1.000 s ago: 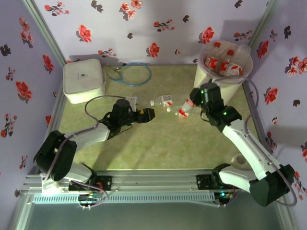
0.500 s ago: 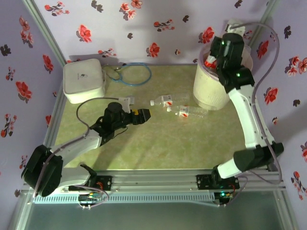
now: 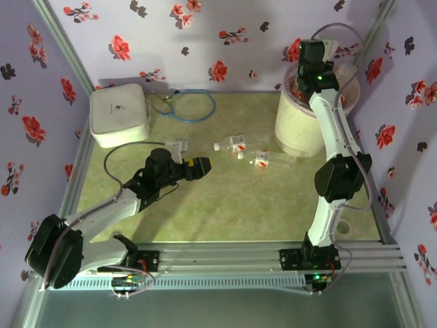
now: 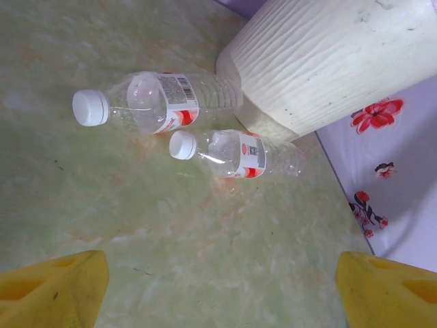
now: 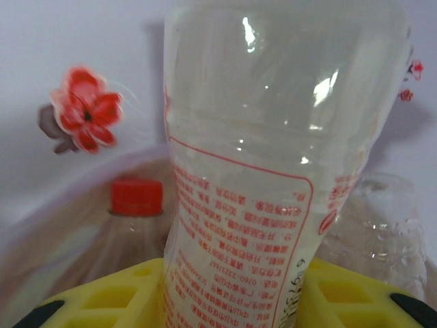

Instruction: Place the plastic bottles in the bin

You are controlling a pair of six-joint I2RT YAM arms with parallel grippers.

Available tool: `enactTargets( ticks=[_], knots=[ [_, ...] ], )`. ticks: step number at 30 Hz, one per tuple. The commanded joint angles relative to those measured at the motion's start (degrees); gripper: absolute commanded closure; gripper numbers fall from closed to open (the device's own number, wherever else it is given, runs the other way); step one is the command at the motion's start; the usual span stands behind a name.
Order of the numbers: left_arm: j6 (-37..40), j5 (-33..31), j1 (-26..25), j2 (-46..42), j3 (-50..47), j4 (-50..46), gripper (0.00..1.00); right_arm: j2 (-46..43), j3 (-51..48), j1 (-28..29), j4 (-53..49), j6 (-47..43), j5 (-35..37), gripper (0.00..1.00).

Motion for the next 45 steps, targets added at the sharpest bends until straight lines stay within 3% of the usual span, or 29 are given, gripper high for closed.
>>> enactTargets(
  ticks=[1, 9, 16, 22, 25, 30, 35, 40, 45],
  knots=[
    [1.1, -0.9, 0.4, -0.7, -0.4, -0.5, 0.13, 1.6, 3.2, -1.4, -5.4, 1.8, 1.3, 0.57],
    [1.2, -0.8, 0.3, -0.5, -0.1, -0.6, 0.13, 6.8, 3.9, -3.5, -16.8, 6.3, -6.8, 0.57],
    [0.9, -0.9, 0.4, -0.3, -0.2, -0.5, 0.13, 10.2, 2.1, -3.5, -20.5, 10.7, -10.8, 0.55],
    [0.9, -1.1, 0.4, -1.0, -0.7, -0.8, 0.13, 10.6, -2.0, -3.6, -20.2, 17.1, -24.1, 0.54],
    [1.0, -1.2, 0.4, -1.5, -0.7, -1.6, 0.13, 9.4, -1.9, -3.5, -20.2, 18.2, -23.3, 0.49],
    [1.4, -1.9, 0.4, -2.6, -1.1, -2.1, 0.13, 2.9, -1.6, -3.5, -16.4, 16.9, -20.6, 0.29],
    [0.8, -1.8, 0.4, -1.9, -1.5, -0.6, 0.13, -1.7, 3.1, -3.5, -16.6, 14.4, -18.8, 0.15],
    [0.7, -1.5, 0.4, -2.0, -1.4, -0.6, 0.13, -5.9, 6.2, -3.5, -15.1, 12.7, -20.6, 0.01],
    [0.6, -1.6, 0.4, -2.1, -1.5, -0.4, 0.13, -10.4, 6.1, -3.5, -13.1, 13.7, -24.7, 0.01]
  ],
)
